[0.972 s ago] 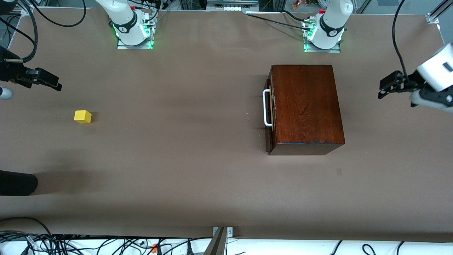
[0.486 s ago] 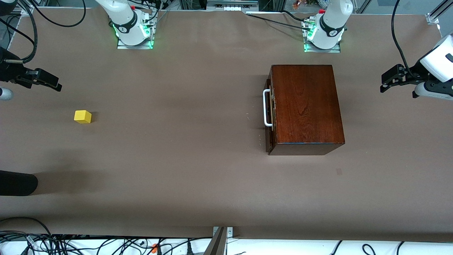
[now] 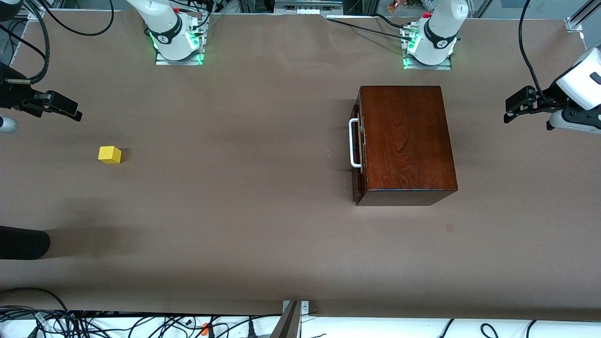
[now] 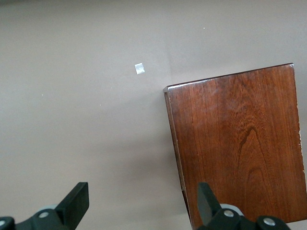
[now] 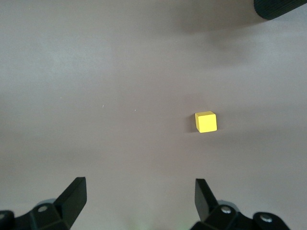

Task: Open drawer, take yellow block, close drawer

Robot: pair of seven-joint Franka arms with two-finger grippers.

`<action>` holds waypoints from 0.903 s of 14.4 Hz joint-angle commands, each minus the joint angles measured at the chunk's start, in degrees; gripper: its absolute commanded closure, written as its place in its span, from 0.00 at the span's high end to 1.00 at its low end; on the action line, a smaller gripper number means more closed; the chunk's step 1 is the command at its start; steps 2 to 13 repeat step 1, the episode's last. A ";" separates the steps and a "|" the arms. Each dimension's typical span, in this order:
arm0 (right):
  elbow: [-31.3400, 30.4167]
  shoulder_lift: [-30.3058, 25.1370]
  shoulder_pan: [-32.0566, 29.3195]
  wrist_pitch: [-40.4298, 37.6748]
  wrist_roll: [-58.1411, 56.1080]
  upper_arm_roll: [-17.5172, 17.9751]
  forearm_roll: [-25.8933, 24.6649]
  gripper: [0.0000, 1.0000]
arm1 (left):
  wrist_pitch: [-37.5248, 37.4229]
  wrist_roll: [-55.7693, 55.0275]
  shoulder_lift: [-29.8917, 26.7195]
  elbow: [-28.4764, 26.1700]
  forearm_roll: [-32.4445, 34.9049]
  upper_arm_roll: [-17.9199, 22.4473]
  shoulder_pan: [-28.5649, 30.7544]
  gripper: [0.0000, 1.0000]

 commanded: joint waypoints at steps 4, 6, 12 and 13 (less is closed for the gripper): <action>0.02 -0.20 -0.89 0.05 -0.80 0.70 -0.18 1.00 | 0.24 -0.28 0.52 1.02 0.19 0.12 -0.52 1.00; 0.02 -0.20 -0.89 0.05 -0.80 0.70 -0.18 1.00 | 0.24 -0.28 0.52 1.02 0.19 0.12 -0.52 1.00; 0.02 -0.20 -0.89 0.05 -0.80 0.70 -0.18 1.00 | 0.24 -0.28 0.52 1.02 0.19 0.12 -0.52 1.00; 0.02 -0.20 -0.89 0.05 -0.80 0.70 -0.18 1.00 | 0.24 -0.28 0.52 1.02 0.19 0.12 -0.52 1.00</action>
